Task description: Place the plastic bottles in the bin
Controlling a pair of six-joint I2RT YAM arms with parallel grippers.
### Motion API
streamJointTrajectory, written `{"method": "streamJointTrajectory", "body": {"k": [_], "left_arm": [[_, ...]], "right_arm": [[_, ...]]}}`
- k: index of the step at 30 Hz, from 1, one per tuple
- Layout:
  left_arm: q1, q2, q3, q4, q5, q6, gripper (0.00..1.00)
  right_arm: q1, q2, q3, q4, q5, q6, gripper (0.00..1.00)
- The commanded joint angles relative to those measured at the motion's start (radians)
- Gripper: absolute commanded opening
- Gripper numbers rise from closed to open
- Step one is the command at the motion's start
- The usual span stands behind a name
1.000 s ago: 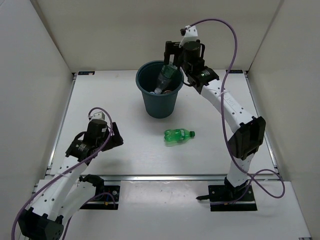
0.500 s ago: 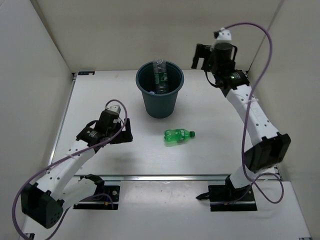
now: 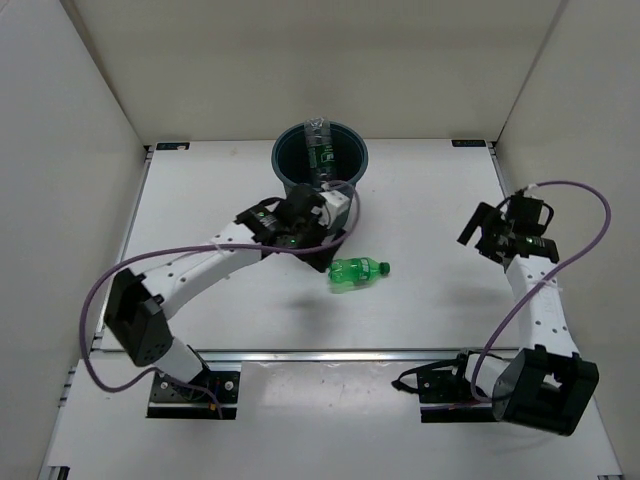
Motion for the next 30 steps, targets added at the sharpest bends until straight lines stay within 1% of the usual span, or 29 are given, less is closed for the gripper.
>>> {"method": "streamJointTrajectory", "body": {"k": [1, 2, 5, 8, 10, 17, 21, 25, 30], "left_arm": [[-0.072, 0.104, 0.078, 0.001, 0.144, 0.178, 0.99], [-0.074, 0.147, 0.101, 0.001, 0.187, 0.209, 0.99], [-0.099, 0.233, 0.149, 0.012, 0.24, 0.275, 0.98], [-0.108, 0.301, 0.164, 0.066, 0.222, 0.321, 0.99], [-0.09, 0.347, 0.173, 0.095, 0.251, 0.336, 0.99], [-0.091, 0.411, 0.158, 0.207, 0.247, 0.335, 0.99], [-0.092, 0.453, 0.195, 0.242, 0.238, 0.338, 0.99], [-0.106, 0.548, 0.252, 0.224, 0.221, 0.365, 0.99], [-0.117, 0.568, 0.224, 0.232, 0.231, 0.332, 0.99]], "right_arm": [[-0.072, -0.096, -0.07, -0.015, -0.102, -0.012, 0.99], [-0.083, -0.113, -0.077, -0.034, -0.098, -0.024, 0.99], [-0.106, -0.145, -0.105, -0.04, -0.125, -0.032, 0.99], [-0.103, -0.157, -0.119, -0.051, -0.141, -0.032, 0.99], [-0.094, -0.159, -0.131, -0.063, -0.145, -0.027, 0.99], [-0.068, -0.168, -0.151, -0.078, -0.168, -0.024, 0.99], [-0.064, -0.174, -0.168, -0.078, -0.181, -0.026, 0.99], [-0.069, -0.179, -0.167, -0.075, -0.191, -0.023, 0.99], [-0.09, -0.208, -0.162, -0.08, -0.201, -0.035, 1.0]]}}
